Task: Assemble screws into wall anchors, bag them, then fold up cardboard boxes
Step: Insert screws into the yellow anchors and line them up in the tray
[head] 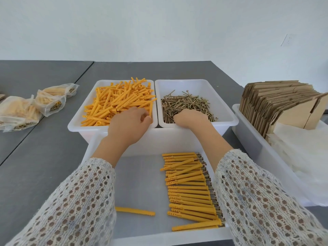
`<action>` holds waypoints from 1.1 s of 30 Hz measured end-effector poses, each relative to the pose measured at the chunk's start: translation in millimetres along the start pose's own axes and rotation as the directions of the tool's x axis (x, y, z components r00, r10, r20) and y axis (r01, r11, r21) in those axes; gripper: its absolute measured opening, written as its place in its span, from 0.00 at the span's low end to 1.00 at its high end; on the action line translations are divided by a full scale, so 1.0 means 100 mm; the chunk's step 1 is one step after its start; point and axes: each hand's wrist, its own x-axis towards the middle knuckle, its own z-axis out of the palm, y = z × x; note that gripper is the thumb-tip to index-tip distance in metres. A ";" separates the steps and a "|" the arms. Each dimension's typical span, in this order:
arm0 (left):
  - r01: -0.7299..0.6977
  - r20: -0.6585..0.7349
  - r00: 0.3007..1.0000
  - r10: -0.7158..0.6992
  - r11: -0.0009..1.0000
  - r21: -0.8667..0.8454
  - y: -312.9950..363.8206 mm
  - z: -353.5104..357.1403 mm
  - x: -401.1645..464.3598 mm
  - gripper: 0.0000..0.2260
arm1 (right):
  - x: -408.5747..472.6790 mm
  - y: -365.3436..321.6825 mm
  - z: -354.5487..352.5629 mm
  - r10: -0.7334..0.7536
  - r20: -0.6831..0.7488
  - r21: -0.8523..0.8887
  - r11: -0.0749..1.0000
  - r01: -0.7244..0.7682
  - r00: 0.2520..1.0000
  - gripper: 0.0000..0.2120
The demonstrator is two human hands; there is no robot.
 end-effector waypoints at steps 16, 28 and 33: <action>-0.130 -0.240 0.964 0.115 0.990 -0.046 0.13 0.03 -0.06 0.10 | 0.05 0.07 0.02 -0.369 -0.146 0.449 0.802 0.393 0.918 0.06; -0.134 -0.229 0.965 0.131 0.991 0.001 0.13 0.08 -0.08 0.12 | -0.15 -0.13 -0.11 0.170 -0.411 0.909 0.148 0.389 0.896 0.13; -0.120 -0.256 0.960 0.116 0.993 -0.002 0.13 0.09 -0.07 0.11 | -0.18 -0.14 -0.12 0.162 -0.391 0.920 0.082 0.382 0.906 0.14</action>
